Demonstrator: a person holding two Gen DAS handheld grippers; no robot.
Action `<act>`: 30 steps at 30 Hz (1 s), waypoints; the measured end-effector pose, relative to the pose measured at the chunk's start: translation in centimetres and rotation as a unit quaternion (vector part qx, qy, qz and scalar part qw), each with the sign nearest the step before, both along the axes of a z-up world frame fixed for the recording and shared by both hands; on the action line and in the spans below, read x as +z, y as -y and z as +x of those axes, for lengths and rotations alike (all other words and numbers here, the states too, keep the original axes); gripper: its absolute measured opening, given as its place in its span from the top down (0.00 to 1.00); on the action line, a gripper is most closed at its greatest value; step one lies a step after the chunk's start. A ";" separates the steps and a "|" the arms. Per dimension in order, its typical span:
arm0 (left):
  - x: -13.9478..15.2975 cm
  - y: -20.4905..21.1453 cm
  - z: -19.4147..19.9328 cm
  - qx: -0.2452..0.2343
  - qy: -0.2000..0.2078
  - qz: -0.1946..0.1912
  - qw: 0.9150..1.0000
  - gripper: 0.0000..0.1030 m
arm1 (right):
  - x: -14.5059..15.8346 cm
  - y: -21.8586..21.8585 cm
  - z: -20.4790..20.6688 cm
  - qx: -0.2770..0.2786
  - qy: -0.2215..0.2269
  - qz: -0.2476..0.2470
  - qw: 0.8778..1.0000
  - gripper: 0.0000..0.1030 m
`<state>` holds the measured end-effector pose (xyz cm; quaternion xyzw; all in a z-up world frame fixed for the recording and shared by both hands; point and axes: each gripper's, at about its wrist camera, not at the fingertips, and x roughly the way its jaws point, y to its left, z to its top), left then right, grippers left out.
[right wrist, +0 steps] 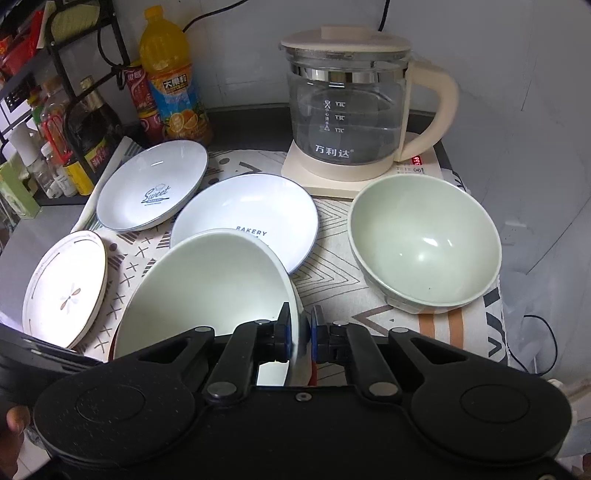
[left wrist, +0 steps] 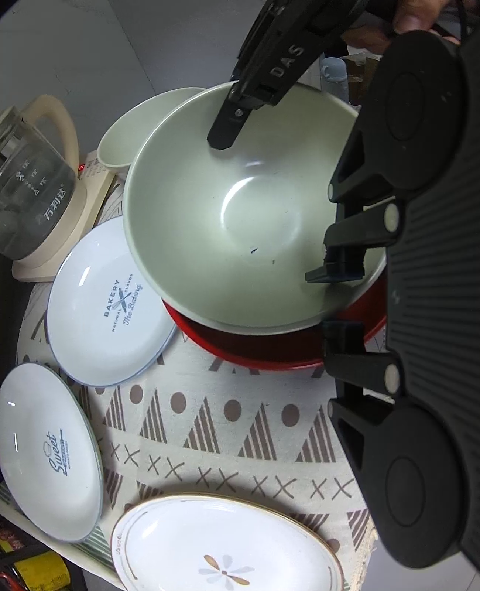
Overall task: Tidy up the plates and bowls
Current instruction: 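Lower the large pale green bowl into the red bowl with both grippers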
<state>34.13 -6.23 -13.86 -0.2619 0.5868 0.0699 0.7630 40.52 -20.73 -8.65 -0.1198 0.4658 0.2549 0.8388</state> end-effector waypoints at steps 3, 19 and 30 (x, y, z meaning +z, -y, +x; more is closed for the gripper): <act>0.2 -0.2 0.1 0.002 -0.004 0.005 1.000 0.82 | -0.3 -0.2 0.1 -0.004 0.000 0.000 1.000 0.93; 2.2 -1.0 -1.0 0.023 -0.005 -0.009 1.000 0.74 | -1.3 -0.1 -0.1 -0.004 -0.003 0.013 1.000 0.94; 3.0 -2.6 -2.3 0.062 -0.009 -0.040 0.997 0.73 | -1.1 0.1 -0.3 -0.007 0.006 0.027 1.000 0.92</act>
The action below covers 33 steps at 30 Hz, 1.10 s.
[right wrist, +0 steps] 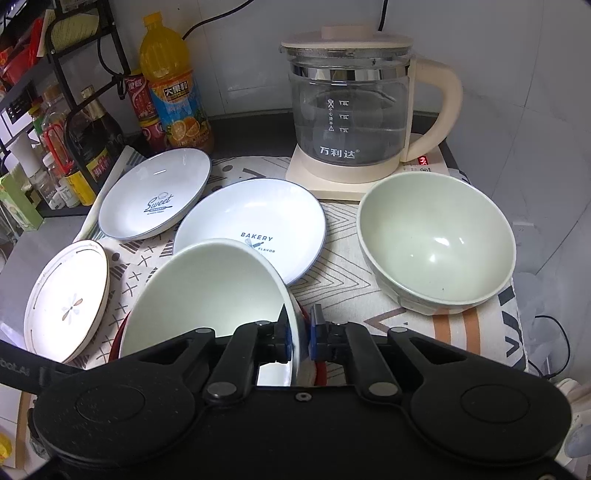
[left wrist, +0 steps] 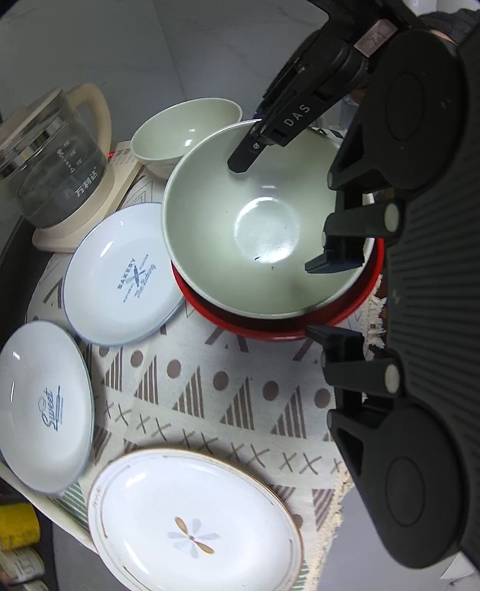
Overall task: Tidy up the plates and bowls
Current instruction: 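Lower the large pale green bowl into the red bowl with both grippers, then open both grippers and release the bowl rim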
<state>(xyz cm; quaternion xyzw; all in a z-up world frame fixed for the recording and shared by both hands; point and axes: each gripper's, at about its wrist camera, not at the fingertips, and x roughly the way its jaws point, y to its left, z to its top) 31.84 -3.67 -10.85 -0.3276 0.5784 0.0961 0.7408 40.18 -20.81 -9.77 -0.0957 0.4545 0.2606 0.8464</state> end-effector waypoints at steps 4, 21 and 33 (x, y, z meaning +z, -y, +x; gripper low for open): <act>0.7 -0.4 -0.5 0.008 0.005 0.019 1.000 0.73 | -0.1 -0.2 -0.1 0.002 0.001 -0.008 1.000 0.92; -2.8 -0.6 -0.1 0.019 -0.018 0.023 0.999 0.72 | -0.4 -0.9 -0.1 0.010 0.002 -0.045 0.999 0.87; -1.7 -0.5 0.8 0.009 -0.021 0.063 0.998 0.67 | -0.6 1.0 0.0 -0.002 -0.055 -0.028 0.998 0.69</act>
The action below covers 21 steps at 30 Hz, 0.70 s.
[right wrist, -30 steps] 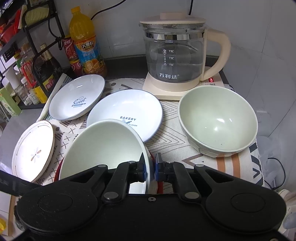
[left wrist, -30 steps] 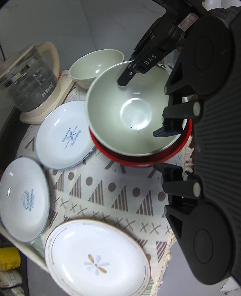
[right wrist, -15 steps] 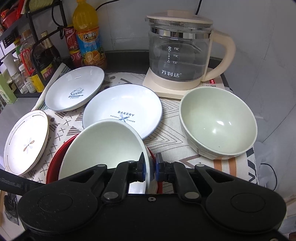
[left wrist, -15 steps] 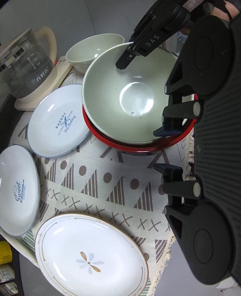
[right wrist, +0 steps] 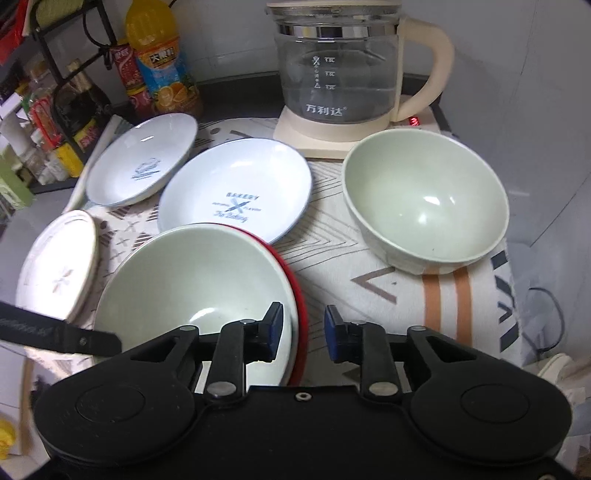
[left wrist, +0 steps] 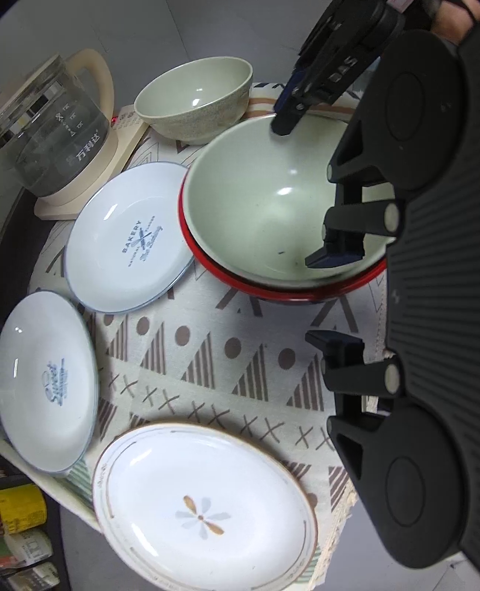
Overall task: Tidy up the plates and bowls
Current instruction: 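Open both grippers and release the bowl rim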
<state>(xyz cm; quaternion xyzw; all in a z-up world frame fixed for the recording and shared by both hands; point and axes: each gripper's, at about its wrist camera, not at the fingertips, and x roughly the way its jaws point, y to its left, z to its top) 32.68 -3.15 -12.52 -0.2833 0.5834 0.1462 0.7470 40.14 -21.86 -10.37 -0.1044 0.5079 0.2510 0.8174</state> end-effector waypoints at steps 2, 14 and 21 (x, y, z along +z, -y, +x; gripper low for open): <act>0.8 0.1 0.2 -0.001 0.009 0.009 1.000 0.60 | 0.6 0.4 0.1 0.001 -0.019 0.021 1.000 0.56; 3.8 1.9 3.9 -0.044 0.048 0.030 0.997 0.36 | 4.7 3.3 0.6 -0.020 0.014 0.096 0.995 0.34; 4.2 3.5 6.3 -0.083 0.066 0.033 0.994 0.36 | 4.3 6.3 1.6 -0.089 0.019 0.107 0.990 0.24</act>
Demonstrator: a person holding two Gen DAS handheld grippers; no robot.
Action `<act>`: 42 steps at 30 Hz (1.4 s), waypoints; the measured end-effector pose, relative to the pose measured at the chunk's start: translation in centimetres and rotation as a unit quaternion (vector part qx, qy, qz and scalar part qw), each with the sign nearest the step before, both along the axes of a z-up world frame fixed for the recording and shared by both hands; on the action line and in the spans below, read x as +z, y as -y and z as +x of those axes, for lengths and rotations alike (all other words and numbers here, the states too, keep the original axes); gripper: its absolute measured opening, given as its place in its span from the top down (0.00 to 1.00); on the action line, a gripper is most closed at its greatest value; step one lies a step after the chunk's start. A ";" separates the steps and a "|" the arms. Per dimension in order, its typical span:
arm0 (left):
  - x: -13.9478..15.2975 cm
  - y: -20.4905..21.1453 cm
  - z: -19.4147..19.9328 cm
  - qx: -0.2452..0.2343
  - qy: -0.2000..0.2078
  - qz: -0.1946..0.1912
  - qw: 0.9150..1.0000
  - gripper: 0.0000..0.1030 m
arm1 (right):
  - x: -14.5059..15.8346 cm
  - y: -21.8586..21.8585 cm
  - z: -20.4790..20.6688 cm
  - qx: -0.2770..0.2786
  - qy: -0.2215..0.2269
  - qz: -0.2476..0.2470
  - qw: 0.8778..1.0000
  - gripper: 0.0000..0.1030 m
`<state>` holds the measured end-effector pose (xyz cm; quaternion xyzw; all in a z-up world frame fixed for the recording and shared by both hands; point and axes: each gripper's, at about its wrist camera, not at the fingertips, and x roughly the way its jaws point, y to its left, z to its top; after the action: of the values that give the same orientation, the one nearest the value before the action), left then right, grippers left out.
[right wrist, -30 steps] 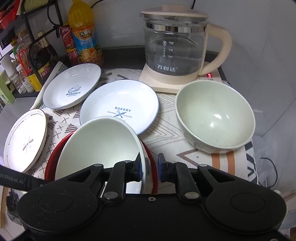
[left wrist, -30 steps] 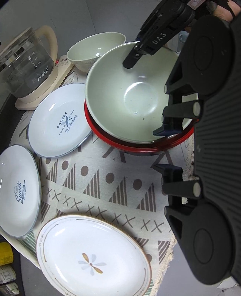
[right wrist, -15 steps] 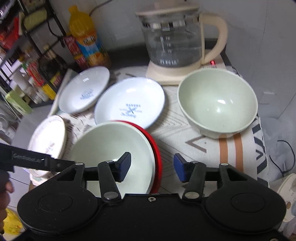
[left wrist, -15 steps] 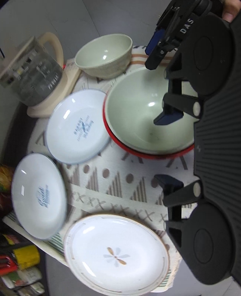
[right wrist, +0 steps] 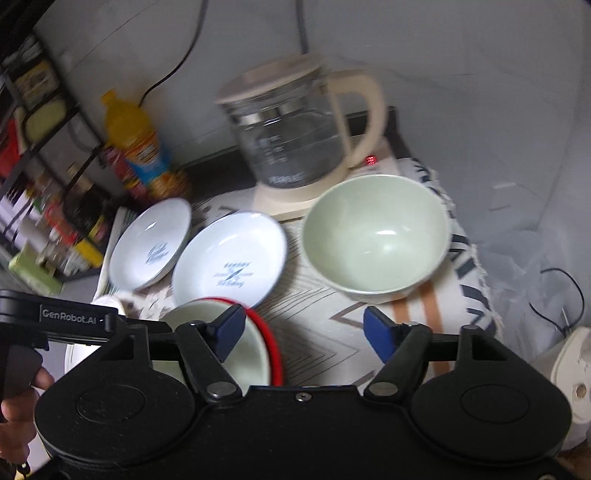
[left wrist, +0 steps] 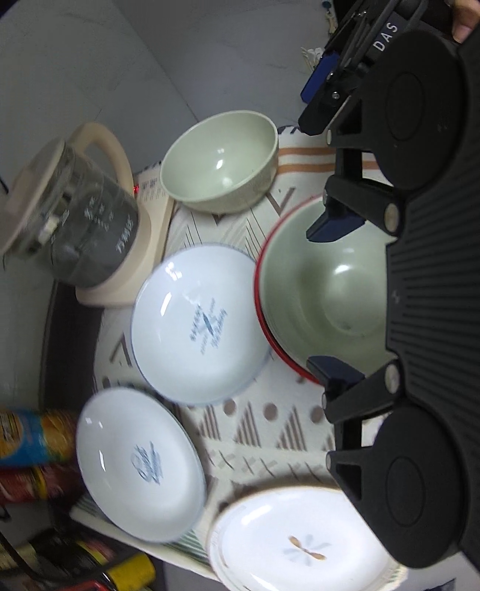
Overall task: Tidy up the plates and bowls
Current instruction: 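Open both grippers and release the bowl rim, then move both grippers to the smaller pale green bowl and grip its rim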
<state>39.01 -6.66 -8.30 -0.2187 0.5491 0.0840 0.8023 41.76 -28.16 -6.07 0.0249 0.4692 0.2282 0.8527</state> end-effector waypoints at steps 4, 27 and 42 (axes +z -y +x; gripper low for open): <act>0.0 1.1 1.5 -0.025 0.004 0.001 1.000 0.36 | -0.1 1.6 0.3 -0.034 0.001 0.002 0.999 0.21; -2.7 5.4 9.4 -0.102 0.014 0.007 0.995 0.36 | -3.4 6.6 1.9 -0.160 -0.018 0.014 0.987 0.19; -6.2 8.0 13.9 -0.114 0.011 -0.006 0.993 0.56 | -6.1 7.4 5.3 -0.184 -0.049 0.047 0.981 0.39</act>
<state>52.95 -14.62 -14.49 -0.1606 0.5618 -0.0133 0.8114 47.09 -35.52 -12.21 0.1621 0.4861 0.0876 0.8542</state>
